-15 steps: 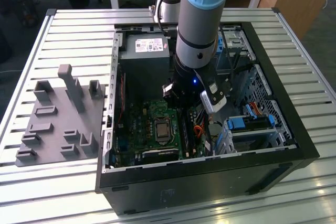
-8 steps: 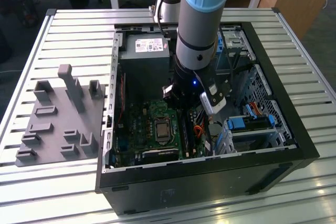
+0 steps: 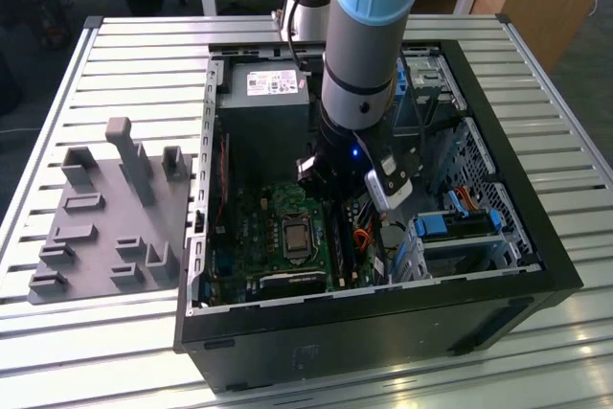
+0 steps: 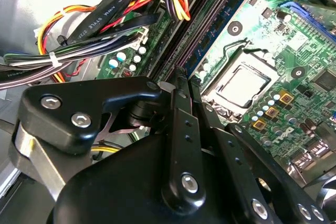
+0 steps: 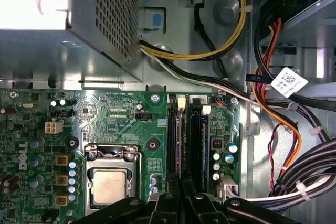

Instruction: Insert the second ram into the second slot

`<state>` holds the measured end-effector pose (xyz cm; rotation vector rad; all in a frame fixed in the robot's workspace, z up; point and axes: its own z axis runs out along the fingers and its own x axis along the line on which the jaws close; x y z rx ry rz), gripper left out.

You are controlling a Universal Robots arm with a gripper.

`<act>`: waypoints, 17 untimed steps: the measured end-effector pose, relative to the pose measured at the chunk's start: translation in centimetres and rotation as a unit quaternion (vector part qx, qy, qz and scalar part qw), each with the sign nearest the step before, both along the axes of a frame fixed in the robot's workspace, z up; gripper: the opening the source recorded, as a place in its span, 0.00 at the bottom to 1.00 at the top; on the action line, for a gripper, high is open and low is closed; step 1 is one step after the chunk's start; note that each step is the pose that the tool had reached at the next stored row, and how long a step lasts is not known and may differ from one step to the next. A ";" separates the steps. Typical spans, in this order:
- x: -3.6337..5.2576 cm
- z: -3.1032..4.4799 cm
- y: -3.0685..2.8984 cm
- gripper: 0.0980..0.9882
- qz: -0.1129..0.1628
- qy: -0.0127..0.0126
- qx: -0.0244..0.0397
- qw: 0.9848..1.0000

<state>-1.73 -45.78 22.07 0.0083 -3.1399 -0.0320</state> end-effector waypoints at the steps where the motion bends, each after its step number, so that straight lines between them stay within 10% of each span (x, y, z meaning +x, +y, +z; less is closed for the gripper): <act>1: 0.00 -0.02 0.00 0.04 0.000 0.000 0.000 1.000; 17: 0.00 -0.35 0.00 0.04 0.000 0.001 0.001 1.000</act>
